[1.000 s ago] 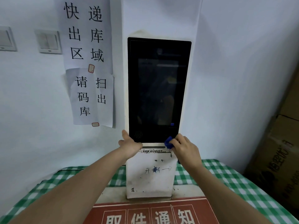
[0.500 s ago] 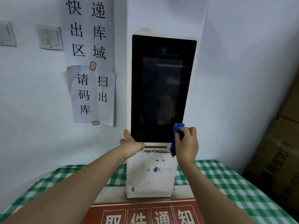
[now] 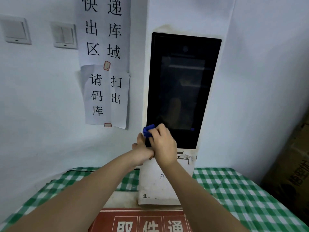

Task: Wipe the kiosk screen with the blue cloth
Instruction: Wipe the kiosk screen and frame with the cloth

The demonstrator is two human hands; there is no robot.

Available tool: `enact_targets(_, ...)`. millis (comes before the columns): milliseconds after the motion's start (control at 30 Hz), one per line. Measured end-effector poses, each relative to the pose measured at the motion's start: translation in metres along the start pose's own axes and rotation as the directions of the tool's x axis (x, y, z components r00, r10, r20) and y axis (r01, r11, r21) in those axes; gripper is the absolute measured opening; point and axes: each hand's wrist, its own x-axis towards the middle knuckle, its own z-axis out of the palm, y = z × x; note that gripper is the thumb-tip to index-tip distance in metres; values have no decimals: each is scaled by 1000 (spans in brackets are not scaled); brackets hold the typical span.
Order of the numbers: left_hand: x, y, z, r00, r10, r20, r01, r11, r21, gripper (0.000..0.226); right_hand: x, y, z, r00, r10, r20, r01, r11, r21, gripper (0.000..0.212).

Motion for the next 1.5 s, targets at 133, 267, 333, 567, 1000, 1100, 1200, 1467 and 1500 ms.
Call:
enact_targets(133, 0, -6, -8, 999, 10, 42, -12, 999, 36, 97, 5, 10, -2, 990, -135, 26, 137, 986, -89, 27)
enact_targets(267, 0, -7, -9, 999, 5, 45, -6, 1000, 13, 94, 1, 29, -13, 989, -145, 34, 148, 983, -108, 23)
enact_targets(333, 1, -5, -6, 1000, -5, 27, 4, 1000, 25, 92, -5, 47, -20, 995, -97, 20, 98, 990, -100, 25)
enact_targets(567, 2, 4, 3, 998, -47, -33, 50, 994, 97, 91, -28, 119, -58, 996, 74, -42, -80, 986, -145, 19)
enact_targets(1000, -12, 9, -7, 999, 1, 42, 3, 994, -107, 64, -9, 54, -22, 995, -84, -59, 77, 991, -106, 20)
enact_targets(1100, -14, 10, -9, 1000, -28, 8, 30, 967, -254, 53, -2, 31, -11, 982, -188, -26, 184, 976, -112, 24)
enact_targets(1200, -15, 6, -12, 998, -52, -31, 34, 911, -412, 46, 4, 16, -5, 973, -229, 2, 229, 969, -91, 23)
enact_targets(1467, -10, 6, -8, 990, -95, -109, 24, 851, -525, 33, 11, 13, -12, 914, -391, 105, 402, 908, -119, 40)
enact_targets(1500, -11, 8, -7, 990, -86, -109, 16, 854, -521, 32, 11, 16, -14, 913, -392, 115, 405, 905, -130, 40)
